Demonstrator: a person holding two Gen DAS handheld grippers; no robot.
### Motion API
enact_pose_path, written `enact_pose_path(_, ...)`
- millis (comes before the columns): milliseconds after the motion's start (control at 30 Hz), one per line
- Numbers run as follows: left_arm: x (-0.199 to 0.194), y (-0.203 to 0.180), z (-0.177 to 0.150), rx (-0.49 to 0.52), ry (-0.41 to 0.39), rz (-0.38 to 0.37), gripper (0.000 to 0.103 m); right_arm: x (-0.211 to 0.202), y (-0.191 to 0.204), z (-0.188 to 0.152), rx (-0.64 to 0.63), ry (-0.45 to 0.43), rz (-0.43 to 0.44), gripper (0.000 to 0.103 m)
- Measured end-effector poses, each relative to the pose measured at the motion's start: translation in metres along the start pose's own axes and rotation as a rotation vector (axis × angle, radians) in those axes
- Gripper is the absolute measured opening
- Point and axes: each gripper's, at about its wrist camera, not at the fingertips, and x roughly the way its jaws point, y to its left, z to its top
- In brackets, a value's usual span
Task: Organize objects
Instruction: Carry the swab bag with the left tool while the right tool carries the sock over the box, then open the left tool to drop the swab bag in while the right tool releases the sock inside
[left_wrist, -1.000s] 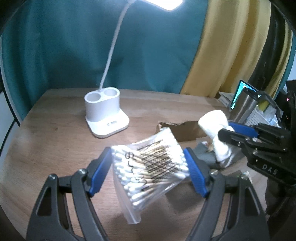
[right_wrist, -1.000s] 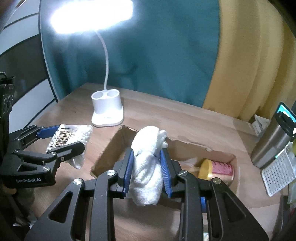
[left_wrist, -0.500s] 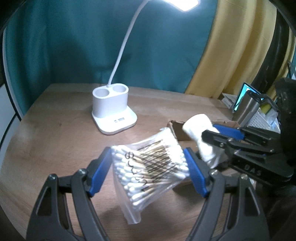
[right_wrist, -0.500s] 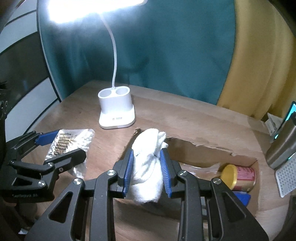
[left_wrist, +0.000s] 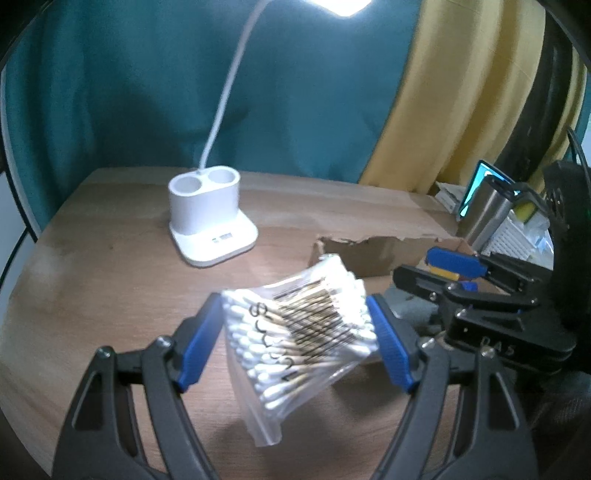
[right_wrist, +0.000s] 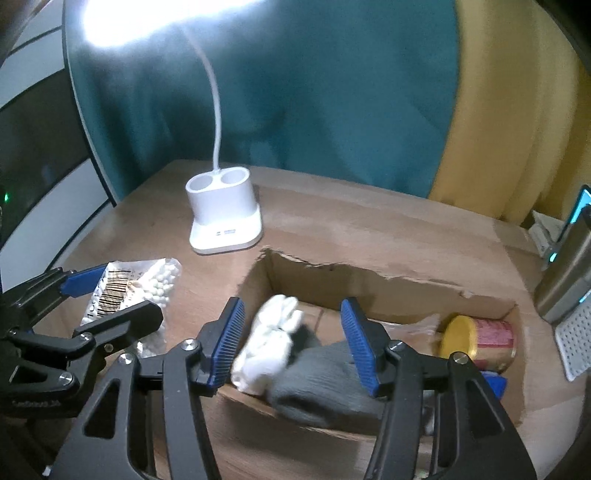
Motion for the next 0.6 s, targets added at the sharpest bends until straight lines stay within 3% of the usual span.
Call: enact_pose_path(600,0.021,-0.076,0.007,0.074,0.013,-0.015,0.078,-0.042,-0.083,-0.03,0.081,-0.032,-0.062,0.058)
